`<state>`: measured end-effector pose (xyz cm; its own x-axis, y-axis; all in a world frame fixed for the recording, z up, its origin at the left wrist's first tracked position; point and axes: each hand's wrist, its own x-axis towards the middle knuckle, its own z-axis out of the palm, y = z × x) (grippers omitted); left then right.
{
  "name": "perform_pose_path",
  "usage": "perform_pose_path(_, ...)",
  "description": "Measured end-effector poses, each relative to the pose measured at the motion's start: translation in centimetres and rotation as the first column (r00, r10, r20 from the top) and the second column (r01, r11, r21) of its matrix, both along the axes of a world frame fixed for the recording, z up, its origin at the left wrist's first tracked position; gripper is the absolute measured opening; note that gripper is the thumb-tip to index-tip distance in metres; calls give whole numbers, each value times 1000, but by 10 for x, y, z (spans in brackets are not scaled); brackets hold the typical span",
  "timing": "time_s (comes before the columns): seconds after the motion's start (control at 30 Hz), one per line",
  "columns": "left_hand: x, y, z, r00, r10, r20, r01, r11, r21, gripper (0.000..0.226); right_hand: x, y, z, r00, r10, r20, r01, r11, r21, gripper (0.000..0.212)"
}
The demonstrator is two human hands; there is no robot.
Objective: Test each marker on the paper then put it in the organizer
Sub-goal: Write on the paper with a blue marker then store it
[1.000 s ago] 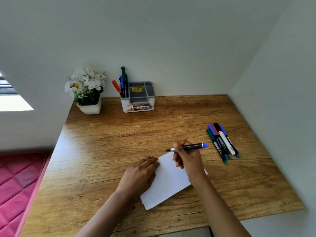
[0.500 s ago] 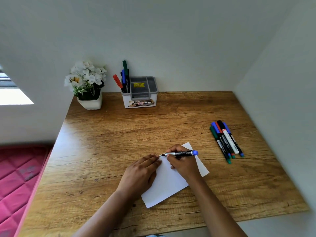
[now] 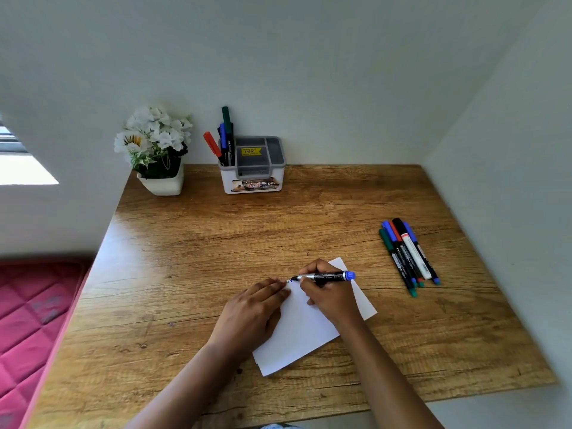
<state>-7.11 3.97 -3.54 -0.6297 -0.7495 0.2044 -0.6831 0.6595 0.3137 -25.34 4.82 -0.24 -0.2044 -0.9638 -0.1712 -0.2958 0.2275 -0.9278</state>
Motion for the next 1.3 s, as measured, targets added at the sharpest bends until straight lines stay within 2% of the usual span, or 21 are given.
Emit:
perform_pose_path(0.2,0,0,1,1000,4,-2,-4,1000,0,42,-1,1,-3,999,-36,12,37,999,-31,8)
perform_pose_path(0.47,0,0,0,1000,7,-6,-7,1000,9,41,0,2,-3,999,-32,1,32,999,-1,6)
perform_pose_path(0.9,1,0,0,1000,6,-18,-6,1000,5,41,0,0,-4,998,-57,1,57,998,-33,19)
perform_pose_path(1.3,0,0,1,1000,9,-25,-9,1000,7,40,-2,-1,-8,994,-110,14,110,993,-50,17)
